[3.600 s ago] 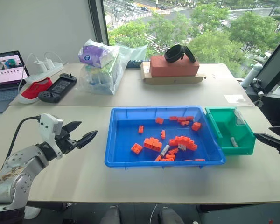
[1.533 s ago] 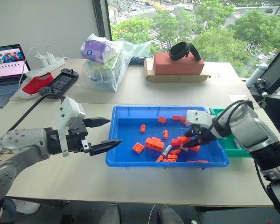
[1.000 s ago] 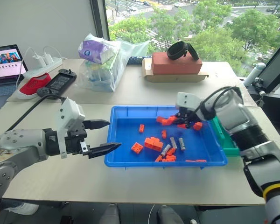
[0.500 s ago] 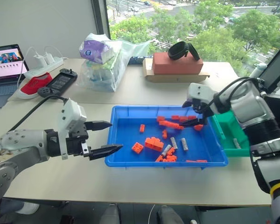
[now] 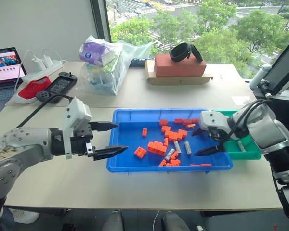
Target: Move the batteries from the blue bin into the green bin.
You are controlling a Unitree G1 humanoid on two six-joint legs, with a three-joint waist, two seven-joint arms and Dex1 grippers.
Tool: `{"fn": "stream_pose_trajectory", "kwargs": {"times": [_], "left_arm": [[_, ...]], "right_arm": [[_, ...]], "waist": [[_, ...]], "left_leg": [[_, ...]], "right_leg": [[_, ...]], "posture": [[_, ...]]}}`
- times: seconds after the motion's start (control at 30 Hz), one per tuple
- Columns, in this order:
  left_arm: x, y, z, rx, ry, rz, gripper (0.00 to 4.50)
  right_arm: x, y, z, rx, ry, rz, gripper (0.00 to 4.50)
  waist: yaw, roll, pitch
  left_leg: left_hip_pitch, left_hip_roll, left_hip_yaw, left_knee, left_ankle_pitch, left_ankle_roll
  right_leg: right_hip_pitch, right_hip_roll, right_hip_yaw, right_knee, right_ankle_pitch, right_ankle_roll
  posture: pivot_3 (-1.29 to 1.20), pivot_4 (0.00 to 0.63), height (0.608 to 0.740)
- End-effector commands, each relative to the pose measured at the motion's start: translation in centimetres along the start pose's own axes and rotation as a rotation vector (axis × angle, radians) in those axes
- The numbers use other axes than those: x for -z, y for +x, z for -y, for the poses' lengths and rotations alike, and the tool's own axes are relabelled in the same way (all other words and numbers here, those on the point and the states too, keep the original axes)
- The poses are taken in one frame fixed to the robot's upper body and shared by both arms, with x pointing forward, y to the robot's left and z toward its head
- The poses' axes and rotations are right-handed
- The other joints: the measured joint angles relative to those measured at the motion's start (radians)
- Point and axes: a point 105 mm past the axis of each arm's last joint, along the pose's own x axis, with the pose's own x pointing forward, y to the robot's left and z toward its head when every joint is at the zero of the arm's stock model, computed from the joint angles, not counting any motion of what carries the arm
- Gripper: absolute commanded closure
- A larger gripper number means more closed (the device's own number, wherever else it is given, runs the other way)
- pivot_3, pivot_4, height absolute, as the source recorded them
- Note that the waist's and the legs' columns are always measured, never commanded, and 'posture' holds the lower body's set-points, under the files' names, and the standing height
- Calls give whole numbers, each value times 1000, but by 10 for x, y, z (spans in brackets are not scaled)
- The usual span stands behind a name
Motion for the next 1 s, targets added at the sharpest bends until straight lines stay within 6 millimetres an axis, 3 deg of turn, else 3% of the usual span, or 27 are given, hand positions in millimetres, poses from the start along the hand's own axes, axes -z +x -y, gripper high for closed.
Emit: {"fn": "stream_pose_trajectory", "kwargs": {"times": [0.03, 0.43, 0.8, 0.9, 1.0], "left_arm": [[-8, -3, 0, -10, 47, 13, 0], [-12, -2, 12, 35, 41, 22, 0], [-8, -1, 10, 41, 42, -7, 0], [-7, -1, 10, 40, 42, -9, 0], [-7, -1, 9, 39, 42, -10, 0]], "right_arm": [[-6, -1, 4, 24, -43, 1, 7], [7, 14, -1, 12, -23, -27, 7], [12, 28, 3, 33, -6, -16, 7], [15, 28, 5, 44, -6, -26, 666], [14, 22, 8, 61, -7, -24, 1699]], "waist": [[1, 0, 0], [3, 0, 0], [0, 0, 0], [0, 0, 0], [0, 0, 0]], "left_leg": [[0, 0, 0, 0, 0, 0], [0, 0, 0, 0, 0, 0], [0, 0, 0, 0, 0, 0], [0, 0, -1, 0, 0, 0], [1, 0, -1, 0, 0, 0]], "right_leg": [[0, 0, 0, 0, 0, 0], [1, 0, 0, 0, 0, 0], [1, 0, 0, 0, 0, 0], [1, 0, -1, 0, 0, 0], [2, 0, -1, 0, 0, 0]], "posture": [[0, 150, 740], [0, 150, 740], [0, 150, 740], [0, 150, 740], [0, 150, 740]]}}
